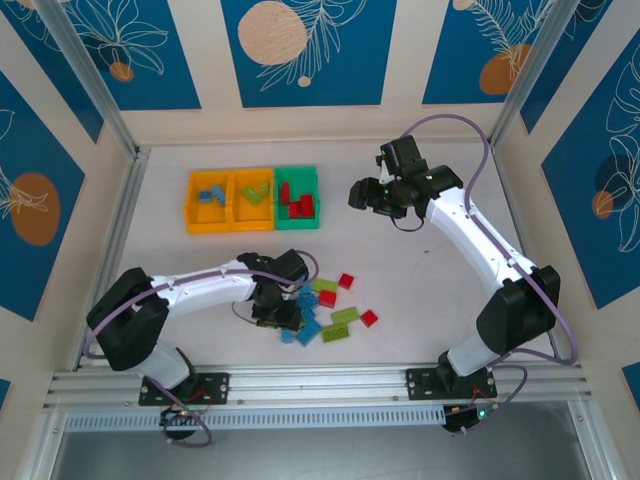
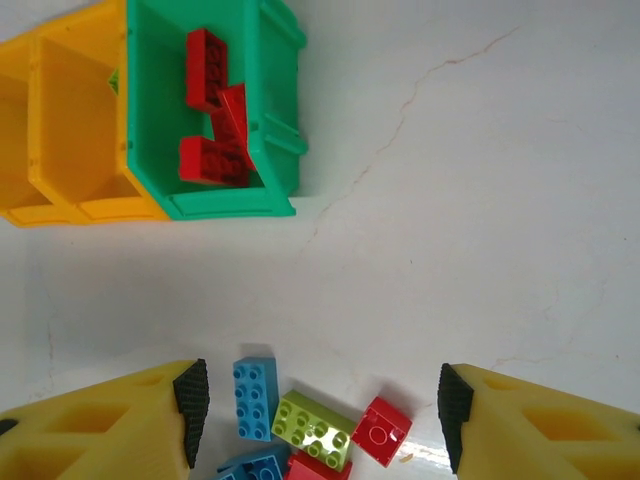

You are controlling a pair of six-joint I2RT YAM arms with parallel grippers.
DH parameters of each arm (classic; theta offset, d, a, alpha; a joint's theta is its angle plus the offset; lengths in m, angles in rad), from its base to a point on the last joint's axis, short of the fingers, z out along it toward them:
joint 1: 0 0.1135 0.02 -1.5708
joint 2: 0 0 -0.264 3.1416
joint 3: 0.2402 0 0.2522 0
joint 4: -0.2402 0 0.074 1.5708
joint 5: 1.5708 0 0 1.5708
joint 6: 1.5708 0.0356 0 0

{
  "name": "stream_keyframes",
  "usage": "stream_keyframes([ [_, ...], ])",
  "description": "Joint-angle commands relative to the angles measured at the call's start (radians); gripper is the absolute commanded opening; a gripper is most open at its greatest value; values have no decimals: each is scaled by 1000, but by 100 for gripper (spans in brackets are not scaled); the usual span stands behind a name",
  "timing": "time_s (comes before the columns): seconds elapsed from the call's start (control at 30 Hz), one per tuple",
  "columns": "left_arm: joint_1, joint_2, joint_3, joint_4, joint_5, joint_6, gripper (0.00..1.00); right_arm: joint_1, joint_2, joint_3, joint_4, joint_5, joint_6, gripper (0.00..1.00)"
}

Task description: Sort the legos into containers by color

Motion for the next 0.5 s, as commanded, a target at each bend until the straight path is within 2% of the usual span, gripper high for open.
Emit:
stream_keyframes([
  [0.0, -5, 14, -40, 1, -50, -14, 43, -7, -18, 27, -6, -11, -1, 65],
  [0.2, 8, 24, -81, 40, -80, -18, 41, -7, -28, 12, -11, -12, 6, 65],
  [0.37, 18, 5, -78, 32, -117, -9, 25, -6, -36, 13, -6, -18, 13, 65],
  [0.47, 28, -73, -60, 17, -173, 5, 23, -1, -43, 21, -16, -25, 15, 65],
])
